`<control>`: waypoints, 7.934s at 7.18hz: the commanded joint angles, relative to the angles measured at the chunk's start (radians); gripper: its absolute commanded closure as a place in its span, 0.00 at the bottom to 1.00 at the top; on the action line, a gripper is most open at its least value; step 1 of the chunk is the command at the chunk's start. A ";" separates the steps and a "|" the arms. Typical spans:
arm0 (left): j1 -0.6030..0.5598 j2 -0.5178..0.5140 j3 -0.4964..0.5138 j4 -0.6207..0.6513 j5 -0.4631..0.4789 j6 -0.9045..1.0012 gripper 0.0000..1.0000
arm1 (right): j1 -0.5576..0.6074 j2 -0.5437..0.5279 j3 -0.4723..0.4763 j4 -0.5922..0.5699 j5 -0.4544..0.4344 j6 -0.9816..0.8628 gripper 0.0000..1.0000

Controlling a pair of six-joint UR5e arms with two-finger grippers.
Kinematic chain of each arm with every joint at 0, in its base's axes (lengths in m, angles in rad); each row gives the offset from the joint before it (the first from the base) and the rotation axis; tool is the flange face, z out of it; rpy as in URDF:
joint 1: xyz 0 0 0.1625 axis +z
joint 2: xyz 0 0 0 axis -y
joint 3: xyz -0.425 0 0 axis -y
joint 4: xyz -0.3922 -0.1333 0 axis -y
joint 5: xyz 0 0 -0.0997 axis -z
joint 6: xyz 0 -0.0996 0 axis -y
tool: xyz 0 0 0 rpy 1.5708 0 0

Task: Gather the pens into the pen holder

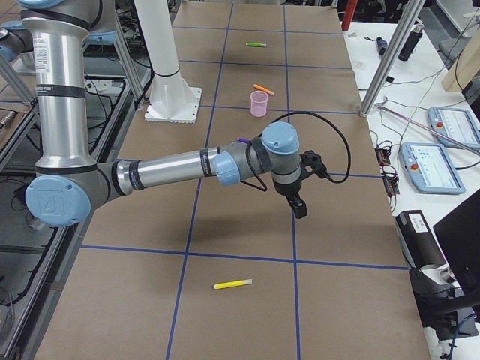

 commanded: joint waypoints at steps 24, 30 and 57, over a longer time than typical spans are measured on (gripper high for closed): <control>0.701 0.157 0.137 -0.670 0.379 -0.947 0.29 | -0.054 -0.003 0.006 0.082 -0.001 0.273 0.00; 0.749 0.137 0.141 -0.662 0.411 -0.973 0.63 | -0.054 -0.004 0.001 0.082 -0.003 0.273 0.00; 1.196 -0.661 0.495 -1.509 0.991 -0.720 1.00 | -0.066 0.011 0.003 0.082 -0.001 0.273 0.00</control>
